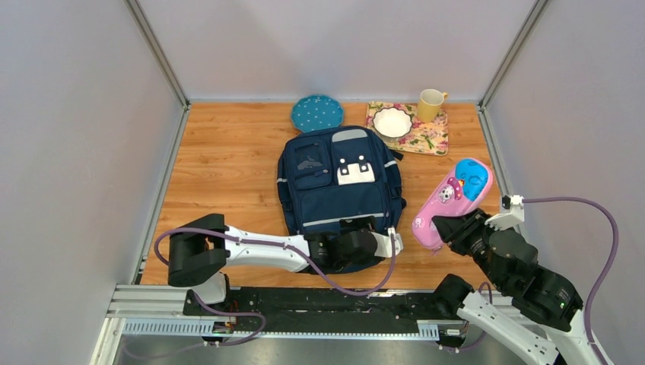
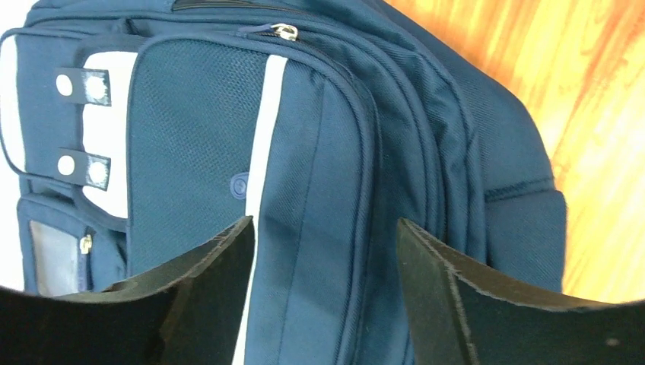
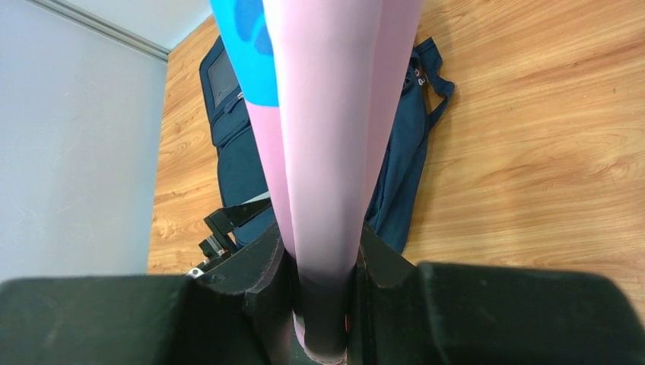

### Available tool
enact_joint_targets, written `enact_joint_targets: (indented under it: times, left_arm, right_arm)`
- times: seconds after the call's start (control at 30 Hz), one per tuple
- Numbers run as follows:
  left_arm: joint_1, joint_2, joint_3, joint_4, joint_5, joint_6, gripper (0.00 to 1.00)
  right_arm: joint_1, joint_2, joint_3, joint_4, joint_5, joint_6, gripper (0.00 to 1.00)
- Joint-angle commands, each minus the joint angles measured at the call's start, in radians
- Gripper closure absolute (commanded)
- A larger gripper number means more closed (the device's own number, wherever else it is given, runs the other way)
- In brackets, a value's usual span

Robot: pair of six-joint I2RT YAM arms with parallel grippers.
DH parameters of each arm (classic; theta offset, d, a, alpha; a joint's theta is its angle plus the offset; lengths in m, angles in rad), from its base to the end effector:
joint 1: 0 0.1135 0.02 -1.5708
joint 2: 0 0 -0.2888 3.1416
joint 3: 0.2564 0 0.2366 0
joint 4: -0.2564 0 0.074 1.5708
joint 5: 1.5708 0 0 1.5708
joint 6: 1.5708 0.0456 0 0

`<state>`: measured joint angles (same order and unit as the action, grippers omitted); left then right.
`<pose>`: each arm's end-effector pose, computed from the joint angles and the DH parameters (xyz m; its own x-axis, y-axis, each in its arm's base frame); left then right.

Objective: Pack the student bag
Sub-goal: Place the stationery in the student bag.

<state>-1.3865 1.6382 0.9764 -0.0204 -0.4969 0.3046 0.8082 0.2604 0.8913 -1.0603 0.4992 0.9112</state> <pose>0.0847 -0.3356 0.2364 0.1286 0.7487 -0.6503 0.7944 0.3148 0.5195 0.0117 -0.0194 0.3238 -0.4403 0.5435 -0.7147 0.0225 0.8024 0.5964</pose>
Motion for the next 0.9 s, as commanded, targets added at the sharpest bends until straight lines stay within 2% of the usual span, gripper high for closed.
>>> enact_joint_targets:
  times: [0.0, 0.03, 0.07, 0.1, 0.17, 0.23, 0.37, 0.43, 0.53, 0.57, 0.63, 0.67, 0.87]
  left_arm:
    - [-0.002, 0.029, 0.044, 0.075, -0.107, 0.048, 0.30]
    - [0.000, 0.029, 0.042, 0.082, -0.124, 0.050, 0.34]
    - [0.003, 0.026, 0.042, 0.085, -0.127, 0.050, 0.47]
    - [0.006, 0.023, 0.039, 0.092, -0.134, 0.047, 0.53]
    - [0.015, 0.014, 0.035, 0.102, -0.144, 0.042, 0.59]
    - [0.027, 0.008, 0.030, 0.096, -0.146, 0.031, 0.59]
    - [0.034, 0.009, 0.033, 0.079, -0.172, 0.021, 0.47]
    - [0.034, 0.006, 0.030, 0.077, -0.169, 0.010, 0.46]
    - [0.035, 0.006, 0.027, 0.076, -0.164, -0.001, 0.67]
    - [0.035, 0.014, 0.030, 0.073, -0.166, -0.002, 0.78]
    - [0.037, 0.025, 0.047, 0.044, -0.166, -0.004, 0.90]
    - [0.037, 0.034, 0.053, 0.033, -0.167, -0.005, 1.00]
    - [0.044, 0.003, 0.050, 0.030, -0.170, -0.028, 1.00]
  right_arm:
    - [0.000, -0.015, 0.020, 0.019, 0.025, 0.002, 0.98]
    - [0.000, -0.016, 0.018, 0.019, 0.025, 0.002, 0.98]
    - [0.000, -0.018, 0.018, 0.019, 0.027, 0.003, 0.98]
    - [0.000, -0.016, 0.017, 0.019, 0.027, 0.005, 0.98]
    - [0.000, -0.016, 0.012, 0.019, 0.027, 0.005, 0.98]
    - [0.000, -0.018, 0.012, 0.019, 0.024, 0.003, 0.98]
    - [0.000, -0.020, 0.003, 0.019, 0.024, 0.009, 0.97]
    - [0.000, -0.020, 0.000, 0.022, 0.022, 0.009, 0.97]
    - [-0.001, -0.021, -0.003, 0.022, 0.022, 0.012, 0.97]
    - [0.000, -0.020, -0.003, 0.022, 0.022, 0.012, 0.97]
    - [0.000, -0.021, -0.005, 0.022, 0.022, 0.012, 0.97]
    - [0.000, -0.021, -0.005, 0.023, 0.022, 0.012, 0.97]
    - [0.000, -0.029, -0.011, 0.022, 0.024, 0.017, 0.97]
